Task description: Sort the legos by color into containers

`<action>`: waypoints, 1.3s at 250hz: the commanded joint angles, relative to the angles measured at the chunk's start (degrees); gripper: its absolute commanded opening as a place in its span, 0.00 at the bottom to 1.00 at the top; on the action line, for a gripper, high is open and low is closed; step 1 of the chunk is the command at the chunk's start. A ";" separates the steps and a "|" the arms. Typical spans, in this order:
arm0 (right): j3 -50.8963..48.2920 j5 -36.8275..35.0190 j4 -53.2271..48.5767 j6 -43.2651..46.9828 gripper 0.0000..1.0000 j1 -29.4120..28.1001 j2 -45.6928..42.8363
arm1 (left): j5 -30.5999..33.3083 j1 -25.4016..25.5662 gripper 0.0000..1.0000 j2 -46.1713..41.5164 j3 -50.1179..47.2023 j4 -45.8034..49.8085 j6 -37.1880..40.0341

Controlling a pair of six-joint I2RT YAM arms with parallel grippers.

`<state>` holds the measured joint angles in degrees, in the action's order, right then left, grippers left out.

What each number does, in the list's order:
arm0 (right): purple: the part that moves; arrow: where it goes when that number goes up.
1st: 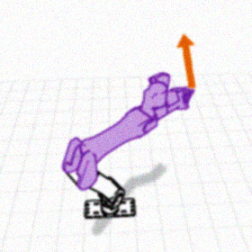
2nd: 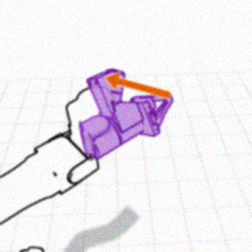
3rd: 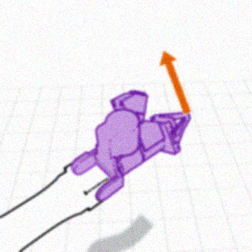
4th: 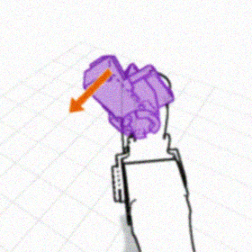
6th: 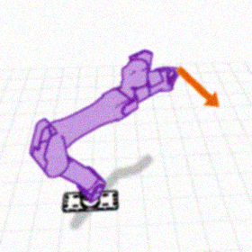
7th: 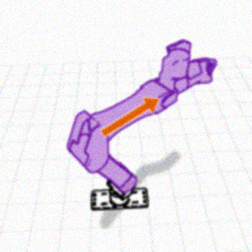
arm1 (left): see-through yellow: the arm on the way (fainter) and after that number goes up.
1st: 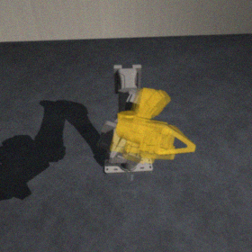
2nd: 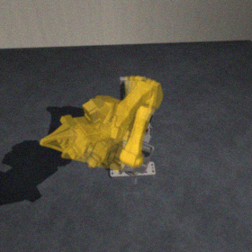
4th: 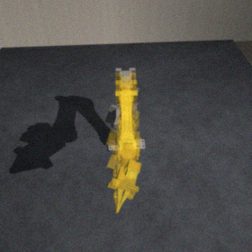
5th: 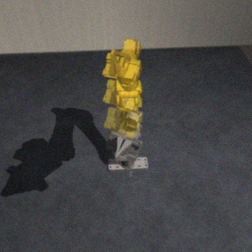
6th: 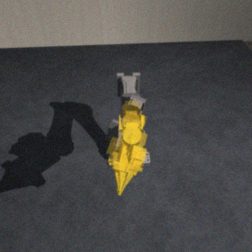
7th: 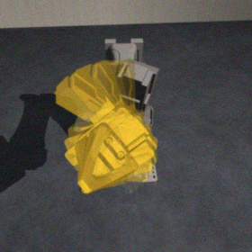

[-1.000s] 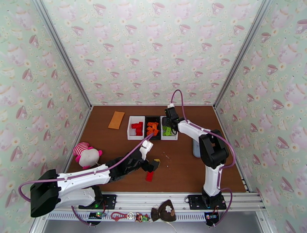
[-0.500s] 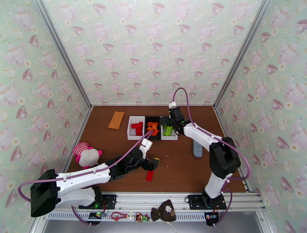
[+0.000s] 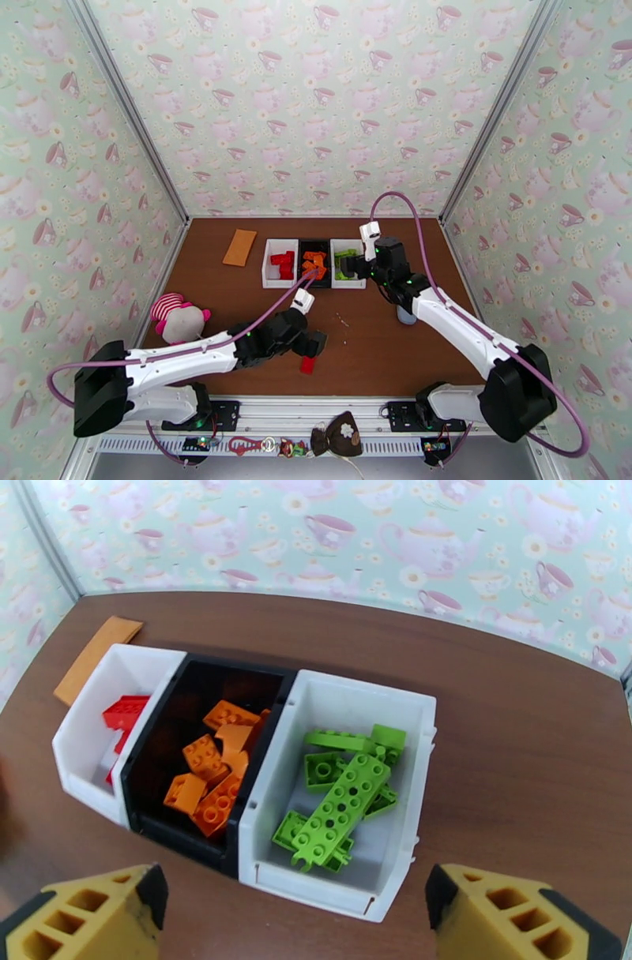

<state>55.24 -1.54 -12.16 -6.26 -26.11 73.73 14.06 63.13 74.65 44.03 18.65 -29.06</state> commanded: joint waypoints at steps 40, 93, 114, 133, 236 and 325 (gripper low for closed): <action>-5.01 3.36 -2.65 2.34 0.93 0.09 -5.03 | 1.76 4.05 1.00 8.00 6.15 12.51 -7.99; -7.66 5.39 -0.11 0.18 0.96 0.09 -6.86 | 0.19 5.21 0.96 14.47 10.69 17.78 -9.75; -8.29 5.23 0.68 -0.54 0.96 0.09 -6.81 | -0.51 5.28 0.93 15.90 11.16 17.83 -9.87; -8.98 4.42 1.45 -0.81 0.96 0.05 -6.96 | -0.87 5.32 0.91 16.69 11.06 17.65 -10.10; -10.73 3.31 2.59 -0.44 0.95 0.07 -7.52 | -2.29 5.29 0.77 22.62 12.83 17.67 -10.58; -10.94 3.40 2.47 0.02 0.94 0.07 -7.65 | -2.80 5.29 0.32 24.32 14.50 18.62 -10.11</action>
<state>45.08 2.17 -10.59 -6.37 -26.11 67.37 12.36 68.10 98.74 56.82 36.42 -39.31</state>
